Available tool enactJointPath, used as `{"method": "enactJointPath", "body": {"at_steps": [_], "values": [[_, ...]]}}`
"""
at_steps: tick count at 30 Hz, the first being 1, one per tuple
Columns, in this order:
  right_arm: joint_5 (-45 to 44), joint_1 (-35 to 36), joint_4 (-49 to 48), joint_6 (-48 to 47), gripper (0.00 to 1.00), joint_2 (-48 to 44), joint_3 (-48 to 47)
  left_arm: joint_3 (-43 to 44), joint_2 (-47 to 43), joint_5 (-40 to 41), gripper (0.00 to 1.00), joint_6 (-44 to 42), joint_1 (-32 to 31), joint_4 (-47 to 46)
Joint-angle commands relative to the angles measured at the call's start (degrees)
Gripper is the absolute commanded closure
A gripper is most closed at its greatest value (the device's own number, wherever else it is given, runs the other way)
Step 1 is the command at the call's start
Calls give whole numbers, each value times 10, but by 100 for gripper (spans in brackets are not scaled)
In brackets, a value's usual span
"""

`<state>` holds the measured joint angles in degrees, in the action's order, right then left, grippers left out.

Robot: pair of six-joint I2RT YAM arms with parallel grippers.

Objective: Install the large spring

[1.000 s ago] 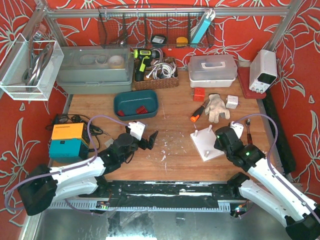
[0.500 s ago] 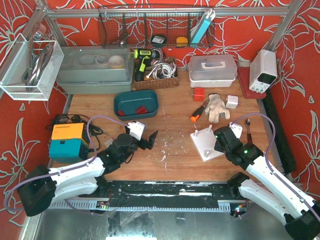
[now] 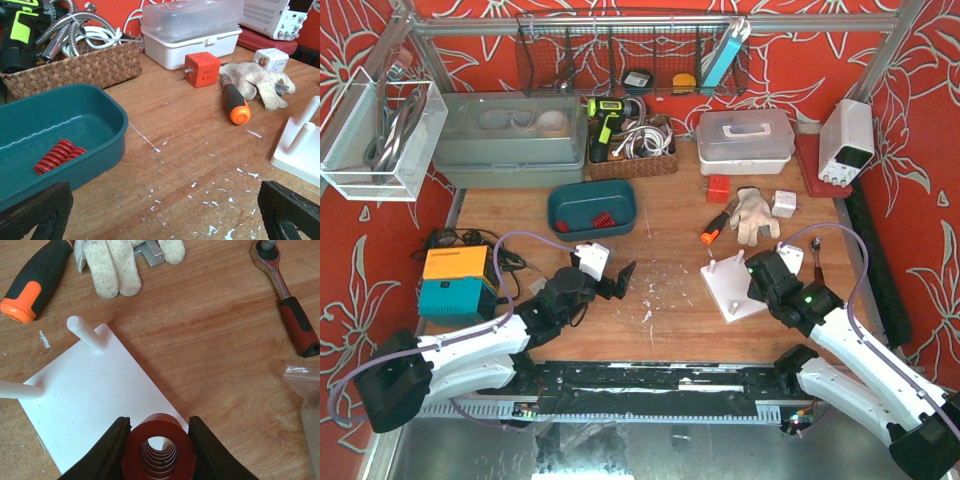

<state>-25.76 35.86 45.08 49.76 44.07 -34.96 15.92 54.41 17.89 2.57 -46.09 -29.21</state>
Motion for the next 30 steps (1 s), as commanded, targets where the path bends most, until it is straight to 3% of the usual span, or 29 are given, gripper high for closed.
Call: {"method": "enactJointPath", "body": {"at_steps": [1, 16, 30], "values": [[-7, -6, 26, -7, 100, -7, -16, -5, -5, 4, 0, -5, -1, -15], [22, -6, 39, -13, 100, -3, -18, -5, 0, 2, 0, -4, -1, -17], [-9, -5, 57, -21, 100, 15, -29, -6, -3, 3, 0, -5, -1, -16]]}}
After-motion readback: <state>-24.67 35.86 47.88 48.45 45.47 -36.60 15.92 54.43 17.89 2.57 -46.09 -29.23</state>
